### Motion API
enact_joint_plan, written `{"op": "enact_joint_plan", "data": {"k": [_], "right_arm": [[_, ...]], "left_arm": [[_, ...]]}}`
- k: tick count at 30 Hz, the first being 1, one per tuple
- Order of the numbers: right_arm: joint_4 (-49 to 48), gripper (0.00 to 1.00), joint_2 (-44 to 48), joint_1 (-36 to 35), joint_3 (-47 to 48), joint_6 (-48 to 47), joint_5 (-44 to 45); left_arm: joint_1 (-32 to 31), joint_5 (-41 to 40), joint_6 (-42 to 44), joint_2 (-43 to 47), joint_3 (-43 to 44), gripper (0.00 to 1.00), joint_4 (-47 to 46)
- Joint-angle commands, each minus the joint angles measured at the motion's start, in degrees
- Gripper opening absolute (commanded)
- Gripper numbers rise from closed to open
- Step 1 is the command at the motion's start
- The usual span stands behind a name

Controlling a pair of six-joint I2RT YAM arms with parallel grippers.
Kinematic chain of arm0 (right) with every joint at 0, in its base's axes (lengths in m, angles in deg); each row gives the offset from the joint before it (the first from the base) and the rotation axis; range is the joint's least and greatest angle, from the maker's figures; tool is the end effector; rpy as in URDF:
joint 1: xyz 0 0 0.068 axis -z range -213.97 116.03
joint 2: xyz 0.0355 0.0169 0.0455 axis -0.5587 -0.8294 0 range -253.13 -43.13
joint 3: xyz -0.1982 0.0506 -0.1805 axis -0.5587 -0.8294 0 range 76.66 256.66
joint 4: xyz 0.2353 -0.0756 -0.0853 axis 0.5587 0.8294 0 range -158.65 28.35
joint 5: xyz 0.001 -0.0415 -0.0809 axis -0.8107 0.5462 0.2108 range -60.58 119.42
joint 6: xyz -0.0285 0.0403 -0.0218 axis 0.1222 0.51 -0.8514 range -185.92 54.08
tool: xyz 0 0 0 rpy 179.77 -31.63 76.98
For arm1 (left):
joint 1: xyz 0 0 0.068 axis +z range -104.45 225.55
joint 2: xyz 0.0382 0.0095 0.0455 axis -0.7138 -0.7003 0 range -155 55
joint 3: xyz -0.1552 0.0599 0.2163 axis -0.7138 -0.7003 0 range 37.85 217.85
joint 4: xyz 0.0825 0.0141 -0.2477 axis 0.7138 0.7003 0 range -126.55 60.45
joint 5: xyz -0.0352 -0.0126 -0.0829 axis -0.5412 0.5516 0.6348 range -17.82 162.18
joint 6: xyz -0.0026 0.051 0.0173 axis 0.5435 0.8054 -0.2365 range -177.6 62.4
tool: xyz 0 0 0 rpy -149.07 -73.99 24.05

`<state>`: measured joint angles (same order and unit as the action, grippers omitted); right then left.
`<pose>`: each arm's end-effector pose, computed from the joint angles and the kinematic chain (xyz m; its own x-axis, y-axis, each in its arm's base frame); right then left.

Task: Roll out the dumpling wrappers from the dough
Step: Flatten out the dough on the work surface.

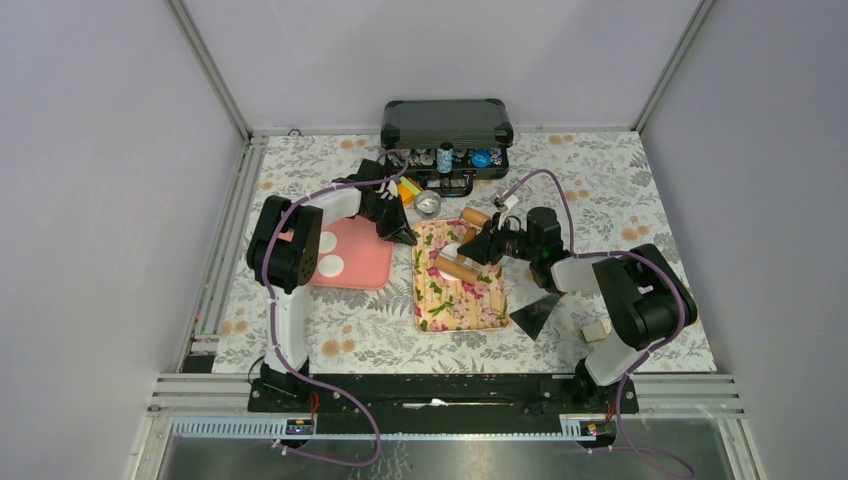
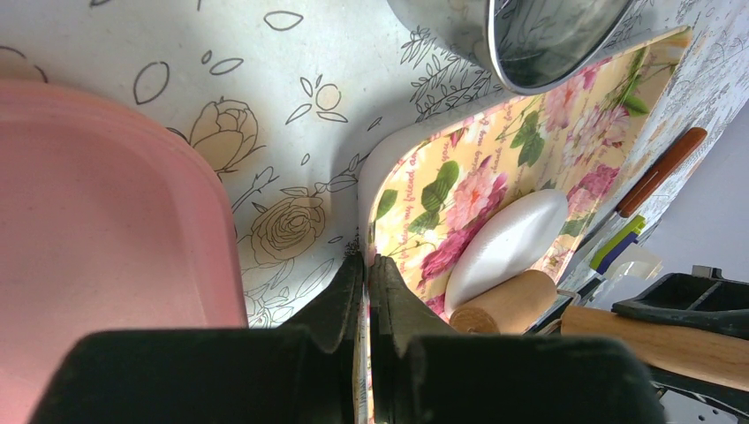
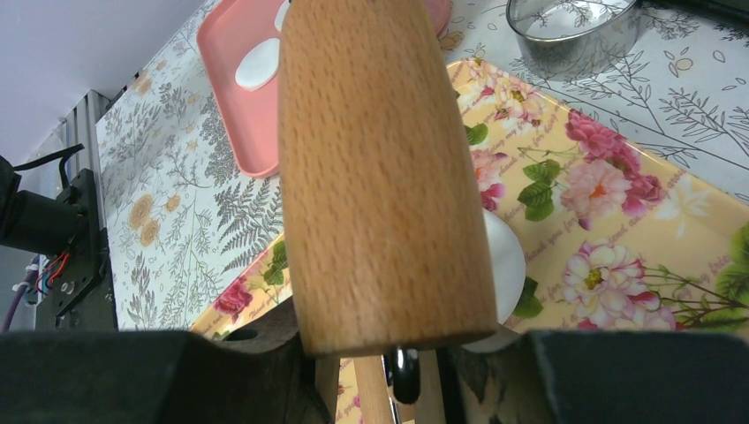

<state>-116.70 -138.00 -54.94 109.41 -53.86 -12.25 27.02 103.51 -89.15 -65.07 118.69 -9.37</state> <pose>0.2788 0.1322 0.1636 -0.4034 0.0124 -0.9149 -0.8030 0.4746 0.3605 0.3940 -0.1517 0.1379 -0.9857 -0.1411 -0.0917 -0.0553 0.7862 -0.6155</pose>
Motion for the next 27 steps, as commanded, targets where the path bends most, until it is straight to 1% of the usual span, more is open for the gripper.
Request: {"op": "enact_joint_plan", "data": {"k": [1, 14, 21, 24, 27], "right_arm": [[12.7, 0.00, -1.6, -1.7, -3.3, -4.1, -0.6], [15.5, 0.00, -0.4, -4.7, -3.2, -8.0, -0.3], [16.1, 0.00, 0.4, -5.2, -3.3, -8.9, -0.8], [15.9, 0.00, 2.8, -5.2, -1.9, -8.0, -3.7], [16.4, 0.00, 7.8, -5.2, 2.4, -5.9, -6.3]], "left_arm": [[0.6, -1.4, 0.1, 2.3, -0.4, 0.00, -0.5], [0.6, -1.2, 0.0, 2.6, -0.6, 0.00, -0.6], [0.6, -1.1, 0.0, 2.6, -0.7, 0.00, -0.6], [0.6, -1.3, 0.4, 2.7, -0.8, 0.00, -0.6], [0.6, -1.4, 0.8, 2.6, -0.8, 0.00, -0.6]]}}
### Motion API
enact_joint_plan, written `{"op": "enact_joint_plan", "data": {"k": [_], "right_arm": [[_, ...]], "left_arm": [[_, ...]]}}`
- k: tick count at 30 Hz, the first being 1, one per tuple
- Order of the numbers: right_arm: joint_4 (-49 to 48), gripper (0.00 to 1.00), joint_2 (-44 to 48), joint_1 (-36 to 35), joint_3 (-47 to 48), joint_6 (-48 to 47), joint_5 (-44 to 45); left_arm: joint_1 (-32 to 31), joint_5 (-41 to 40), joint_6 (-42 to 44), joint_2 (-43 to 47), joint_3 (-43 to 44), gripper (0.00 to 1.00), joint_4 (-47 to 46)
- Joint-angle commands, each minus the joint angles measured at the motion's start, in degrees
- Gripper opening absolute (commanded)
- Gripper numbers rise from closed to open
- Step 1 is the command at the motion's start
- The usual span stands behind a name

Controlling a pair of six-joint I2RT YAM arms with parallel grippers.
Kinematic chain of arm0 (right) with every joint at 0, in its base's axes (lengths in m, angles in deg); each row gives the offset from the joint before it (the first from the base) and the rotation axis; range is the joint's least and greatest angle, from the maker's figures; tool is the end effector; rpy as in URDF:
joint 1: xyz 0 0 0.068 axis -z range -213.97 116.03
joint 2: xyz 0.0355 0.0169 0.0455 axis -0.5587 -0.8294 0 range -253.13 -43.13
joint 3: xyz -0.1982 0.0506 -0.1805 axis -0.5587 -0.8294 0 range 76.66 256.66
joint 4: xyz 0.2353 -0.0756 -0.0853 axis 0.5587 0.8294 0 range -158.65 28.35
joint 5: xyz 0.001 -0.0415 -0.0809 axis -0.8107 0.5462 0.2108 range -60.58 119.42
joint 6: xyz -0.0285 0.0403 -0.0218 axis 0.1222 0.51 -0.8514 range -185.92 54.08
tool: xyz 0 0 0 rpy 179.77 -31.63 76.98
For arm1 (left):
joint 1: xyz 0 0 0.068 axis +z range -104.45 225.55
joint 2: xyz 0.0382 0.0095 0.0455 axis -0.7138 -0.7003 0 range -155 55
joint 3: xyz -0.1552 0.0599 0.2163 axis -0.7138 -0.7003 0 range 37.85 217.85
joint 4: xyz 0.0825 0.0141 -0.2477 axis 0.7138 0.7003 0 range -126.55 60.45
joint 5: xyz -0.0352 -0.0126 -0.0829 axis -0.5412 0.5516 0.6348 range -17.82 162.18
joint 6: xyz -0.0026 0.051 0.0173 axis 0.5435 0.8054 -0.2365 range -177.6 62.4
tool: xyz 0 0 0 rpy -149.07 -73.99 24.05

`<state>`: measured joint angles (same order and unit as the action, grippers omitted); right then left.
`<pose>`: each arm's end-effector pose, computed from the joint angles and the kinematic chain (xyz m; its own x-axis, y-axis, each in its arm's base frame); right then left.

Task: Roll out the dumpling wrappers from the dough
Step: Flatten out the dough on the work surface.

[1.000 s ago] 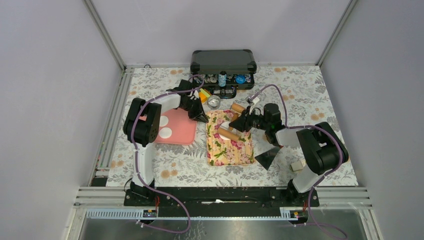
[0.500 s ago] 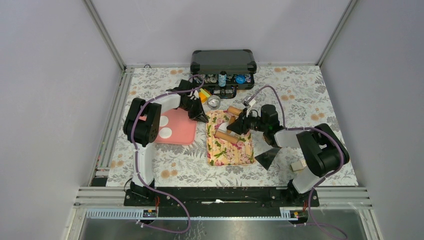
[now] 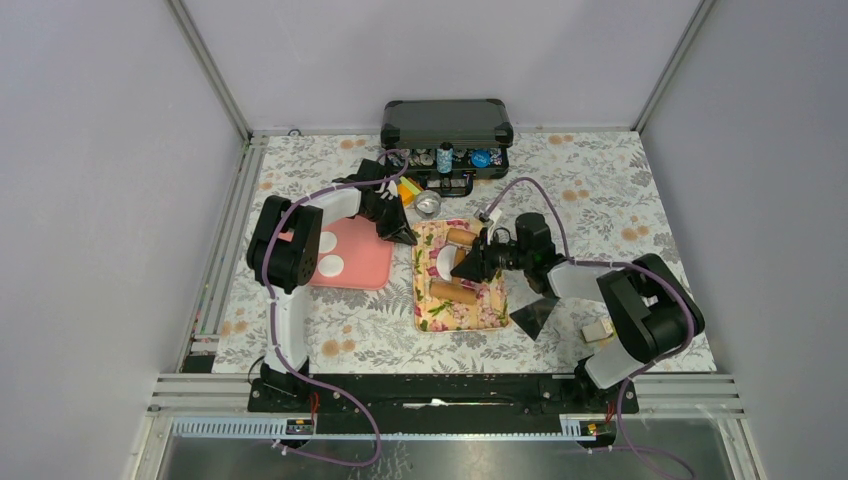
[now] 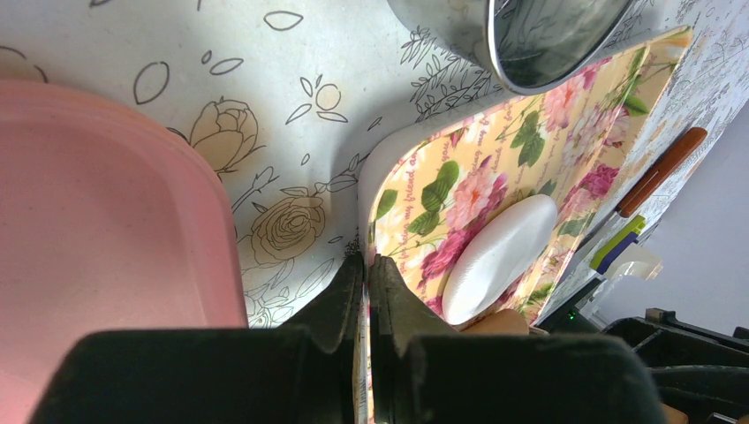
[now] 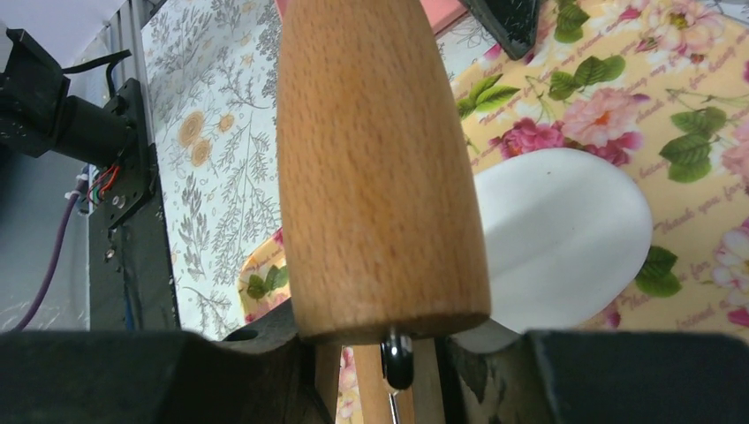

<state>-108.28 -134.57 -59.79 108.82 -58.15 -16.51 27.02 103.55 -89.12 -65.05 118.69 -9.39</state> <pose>0.2557 0.1522 0.1643 -0.4230 -0.1003 -0.9006 -0.8628 0.3481 0.3665 0.3940 -0.1517 0.1380 -0.9858 -0.1405 -0.0924 -0.0543 0.7858 -0.6161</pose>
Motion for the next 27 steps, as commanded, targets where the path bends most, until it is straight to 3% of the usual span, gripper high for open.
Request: {"op": "enact_joint_plan", "data": {"k": [1, 7, 14, 27], "right_arm": [[7.7, 0.00, 6.0, -0.4, 4.6, -1.0, -1.7], [6.9, 0.00, 6.7, 1.4, 13.9, 4.3, 9.0], [8.5, 0.00, -0.2, 0.9, 14.9, 1.4, 18.3], [19.1, 0.00, -3.9, -4.0, 8.5, -9.2, 18.5]], "left_arm": [[0.6, -1.4, 0.8, 2.4, -0.8, 0.00, -0.6], [0.6, -1.6, 0.3, 2.6, -1.5, 0.00, -1.4], [0.4, -1.6, -0.1, 2.4, -1.5, 0.00, -1.6], [0.4, -1.6, -0.3, 2.5, -1.1, 0.00, -1.6]]}}
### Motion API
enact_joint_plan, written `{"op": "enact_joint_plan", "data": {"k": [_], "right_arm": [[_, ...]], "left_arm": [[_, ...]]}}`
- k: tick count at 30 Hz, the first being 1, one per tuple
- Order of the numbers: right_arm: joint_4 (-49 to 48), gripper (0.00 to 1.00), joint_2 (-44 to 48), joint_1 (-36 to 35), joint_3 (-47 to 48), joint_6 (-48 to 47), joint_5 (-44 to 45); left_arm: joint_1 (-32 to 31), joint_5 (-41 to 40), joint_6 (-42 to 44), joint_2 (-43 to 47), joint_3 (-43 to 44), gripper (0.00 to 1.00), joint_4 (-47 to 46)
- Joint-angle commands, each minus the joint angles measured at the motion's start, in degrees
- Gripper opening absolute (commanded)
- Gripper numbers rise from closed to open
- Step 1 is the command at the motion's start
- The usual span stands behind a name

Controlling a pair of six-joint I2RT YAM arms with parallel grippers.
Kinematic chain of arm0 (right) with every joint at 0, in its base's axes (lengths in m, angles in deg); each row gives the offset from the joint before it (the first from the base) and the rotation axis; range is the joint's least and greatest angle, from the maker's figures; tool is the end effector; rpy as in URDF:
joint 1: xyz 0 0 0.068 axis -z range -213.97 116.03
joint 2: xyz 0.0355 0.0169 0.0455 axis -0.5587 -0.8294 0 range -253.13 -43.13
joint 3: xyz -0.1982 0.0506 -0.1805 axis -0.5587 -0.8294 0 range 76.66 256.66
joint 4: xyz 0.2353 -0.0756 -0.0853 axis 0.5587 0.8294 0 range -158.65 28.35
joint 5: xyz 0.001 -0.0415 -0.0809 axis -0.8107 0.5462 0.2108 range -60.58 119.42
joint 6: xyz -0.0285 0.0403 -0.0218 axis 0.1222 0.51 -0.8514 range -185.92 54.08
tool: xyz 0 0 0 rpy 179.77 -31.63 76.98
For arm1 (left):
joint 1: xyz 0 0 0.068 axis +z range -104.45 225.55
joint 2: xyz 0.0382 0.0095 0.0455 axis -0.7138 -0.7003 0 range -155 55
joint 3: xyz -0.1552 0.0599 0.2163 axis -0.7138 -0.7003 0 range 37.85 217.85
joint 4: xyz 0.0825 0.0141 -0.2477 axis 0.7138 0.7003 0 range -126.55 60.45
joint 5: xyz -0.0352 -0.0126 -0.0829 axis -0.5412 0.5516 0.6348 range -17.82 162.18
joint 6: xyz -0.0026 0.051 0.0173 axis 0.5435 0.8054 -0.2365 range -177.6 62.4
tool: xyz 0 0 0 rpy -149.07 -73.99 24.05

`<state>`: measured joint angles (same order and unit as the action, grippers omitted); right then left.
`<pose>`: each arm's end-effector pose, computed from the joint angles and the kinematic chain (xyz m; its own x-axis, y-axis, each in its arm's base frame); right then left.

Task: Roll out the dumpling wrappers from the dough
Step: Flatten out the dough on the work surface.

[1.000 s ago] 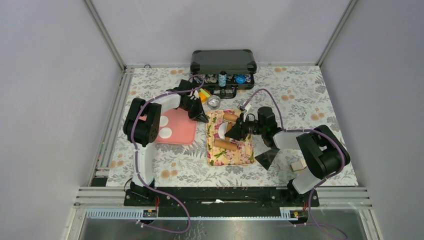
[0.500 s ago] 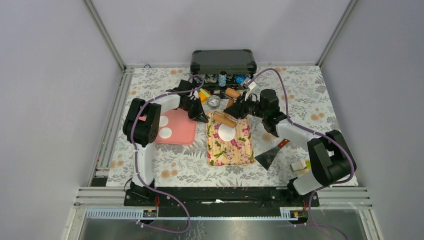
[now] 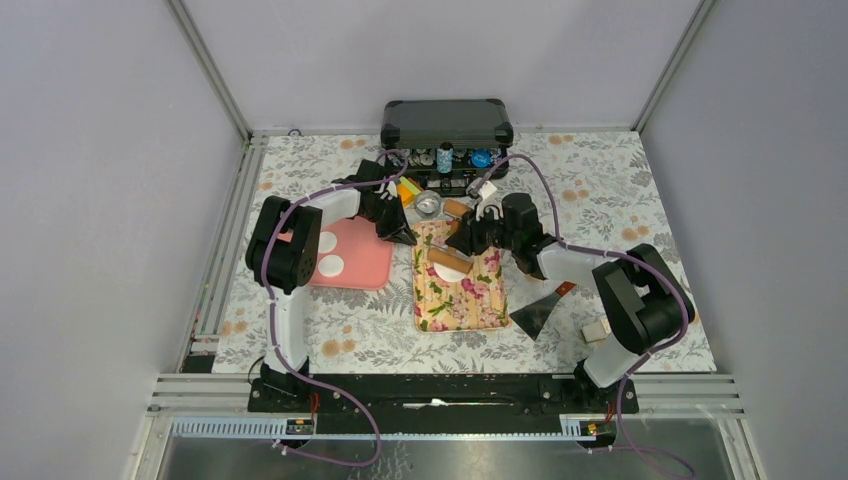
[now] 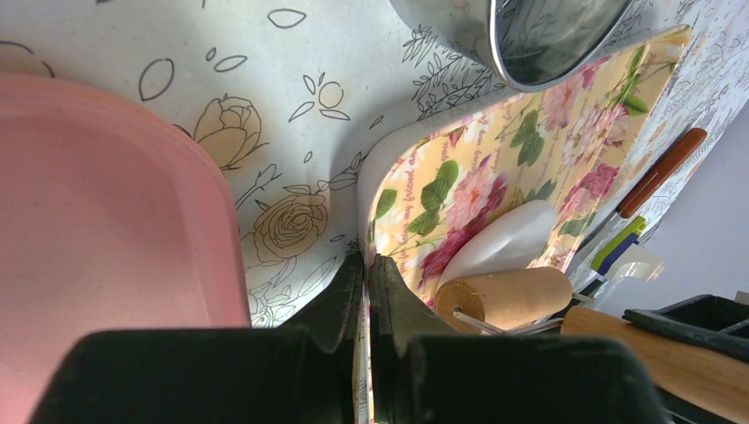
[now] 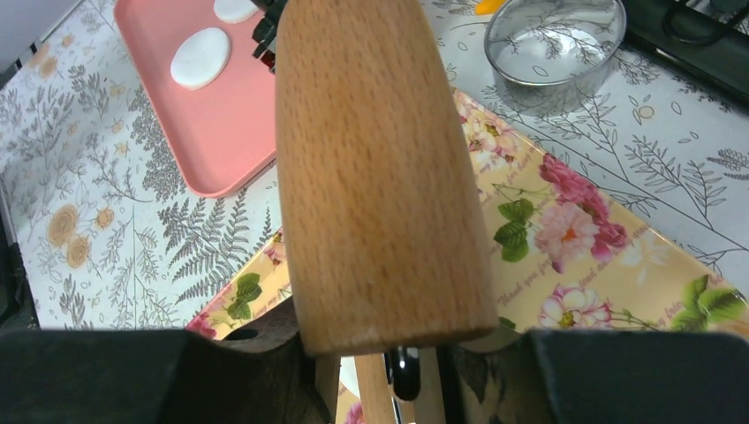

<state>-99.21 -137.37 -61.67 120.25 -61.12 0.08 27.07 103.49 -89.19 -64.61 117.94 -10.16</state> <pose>0.2929 0.1735 0.1893 -0.3708 -0.1124 -0.9219 -0.7844 0.5693 0.2461 0.3927 -0.1508 0.1381 -0.9848 -0.1429 -0.0992 -0.0516 0.7845 -0.6180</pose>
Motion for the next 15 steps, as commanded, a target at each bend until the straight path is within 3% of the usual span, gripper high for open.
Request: {"op": "enact_joint_plan", "data": {"k": [1, 15], "right_arm": [[10.9, 0.00, -0.9, -2.4, -3.2, -7.0, 2.0], [16.3, 0.00, 1.2, -5.1, -5.0, -7.7, 0.4]], "left_arm": [[0.4, -1.6, -0.2, 2.1, -0.3, 0.00, -0.8], [0.4, -1.6, -0.3, 2.4, -0.1, 0.00, -0.4]]}}
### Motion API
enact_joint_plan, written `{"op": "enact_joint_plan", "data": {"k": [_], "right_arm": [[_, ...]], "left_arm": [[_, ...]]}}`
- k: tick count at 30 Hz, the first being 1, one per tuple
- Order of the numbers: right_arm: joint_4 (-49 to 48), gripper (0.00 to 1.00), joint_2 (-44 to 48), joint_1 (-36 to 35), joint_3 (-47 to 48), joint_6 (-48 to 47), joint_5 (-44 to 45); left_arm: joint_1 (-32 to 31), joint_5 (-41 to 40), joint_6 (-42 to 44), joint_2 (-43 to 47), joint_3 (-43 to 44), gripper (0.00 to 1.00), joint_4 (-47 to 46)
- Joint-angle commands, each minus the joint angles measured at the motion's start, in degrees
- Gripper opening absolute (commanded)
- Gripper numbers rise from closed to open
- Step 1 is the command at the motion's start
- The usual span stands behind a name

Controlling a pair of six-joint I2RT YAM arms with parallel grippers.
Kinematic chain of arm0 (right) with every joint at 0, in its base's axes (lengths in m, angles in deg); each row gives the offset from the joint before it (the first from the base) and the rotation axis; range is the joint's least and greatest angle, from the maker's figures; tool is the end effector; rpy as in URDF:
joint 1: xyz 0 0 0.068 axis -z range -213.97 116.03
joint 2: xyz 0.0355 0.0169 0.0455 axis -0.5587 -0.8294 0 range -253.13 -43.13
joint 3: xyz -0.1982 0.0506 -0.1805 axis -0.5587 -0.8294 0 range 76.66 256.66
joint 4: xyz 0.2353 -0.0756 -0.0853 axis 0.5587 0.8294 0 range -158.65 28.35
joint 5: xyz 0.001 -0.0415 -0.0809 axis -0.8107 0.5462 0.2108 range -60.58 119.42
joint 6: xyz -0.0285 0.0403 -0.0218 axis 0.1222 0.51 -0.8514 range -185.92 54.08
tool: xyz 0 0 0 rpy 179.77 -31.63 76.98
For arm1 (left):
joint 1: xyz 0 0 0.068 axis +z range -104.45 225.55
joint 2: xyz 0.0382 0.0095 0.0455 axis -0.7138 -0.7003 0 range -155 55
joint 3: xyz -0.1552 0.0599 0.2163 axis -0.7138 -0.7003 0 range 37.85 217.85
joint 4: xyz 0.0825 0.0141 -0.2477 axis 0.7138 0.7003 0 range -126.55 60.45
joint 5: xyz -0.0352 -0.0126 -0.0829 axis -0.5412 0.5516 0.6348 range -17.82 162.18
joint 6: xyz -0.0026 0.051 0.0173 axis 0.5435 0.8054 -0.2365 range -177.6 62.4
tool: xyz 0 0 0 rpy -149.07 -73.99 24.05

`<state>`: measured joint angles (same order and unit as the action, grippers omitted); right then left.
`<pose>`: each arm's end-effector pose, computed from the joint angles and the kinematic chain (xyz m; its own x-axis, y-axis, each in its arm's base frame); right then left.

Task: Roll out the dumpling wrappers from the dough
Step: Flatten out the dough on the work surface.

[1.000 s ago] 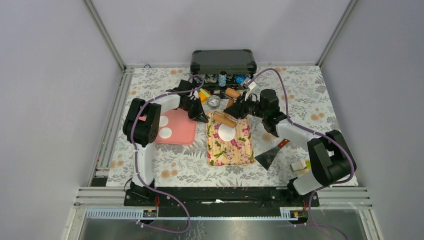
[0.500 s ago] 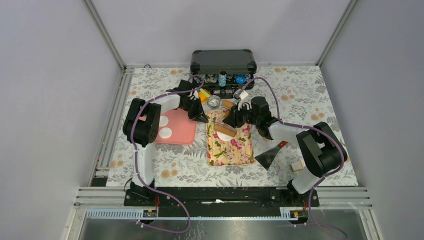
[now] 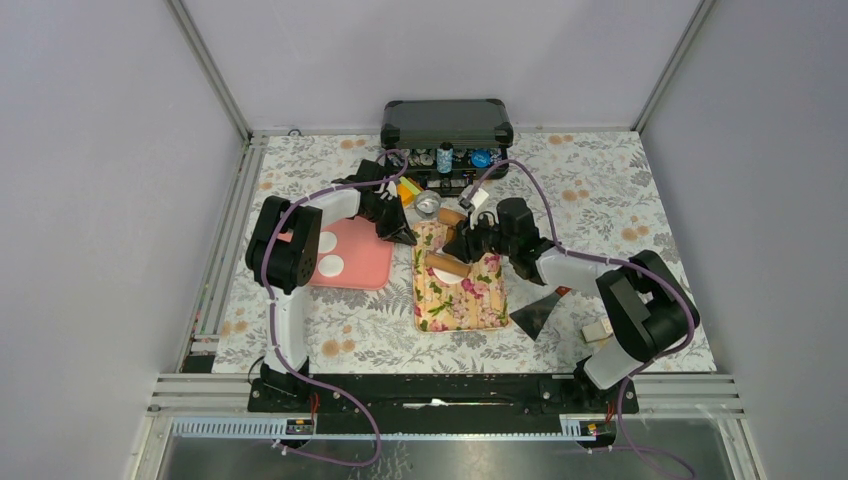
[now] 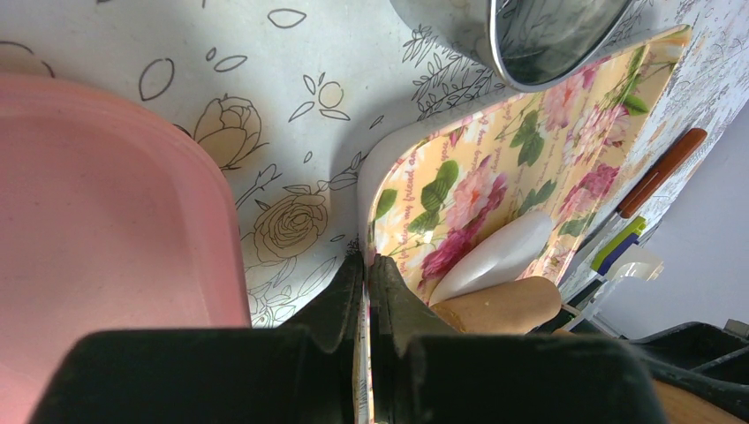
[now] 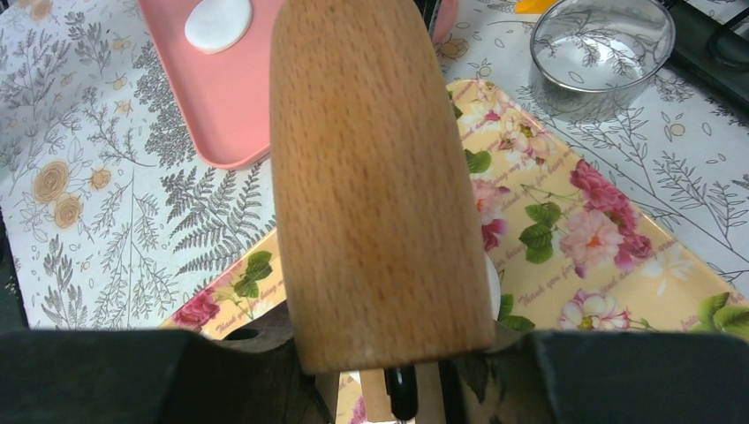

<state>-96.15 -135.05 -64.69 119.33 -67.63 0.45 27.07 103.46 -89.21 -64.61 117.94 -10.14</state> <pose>0.2765 0.1844 0.1920 -0.2933 -0.2047 -0.9338 -0.8429 0.5164 0.1515 0.3926 -0.1508 0.1381 -0.9847 -0.1433 -0.0989 -0.0522 0.7848 -0.6175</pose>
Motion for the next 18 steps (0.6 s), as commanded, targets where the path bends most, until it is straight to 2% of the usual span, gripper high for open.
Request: {"op": "enact_joint_plan", "data": {"k": [1, 18], "right_arm": [[13.2, 0.00, -0.8, -2.1, -4.5, -1.0, -0.1], [13.8, 0.00, 0.0, -3.7, -6.0, 0.2, 0.5]], "left_arm": [[0.4, -1.5, -0.2, 2.4, 0.0, 0.00, -0.4], [0.4, -1.5, -0.3, 2.4, -0.1, 0.00, -0.3]]}}
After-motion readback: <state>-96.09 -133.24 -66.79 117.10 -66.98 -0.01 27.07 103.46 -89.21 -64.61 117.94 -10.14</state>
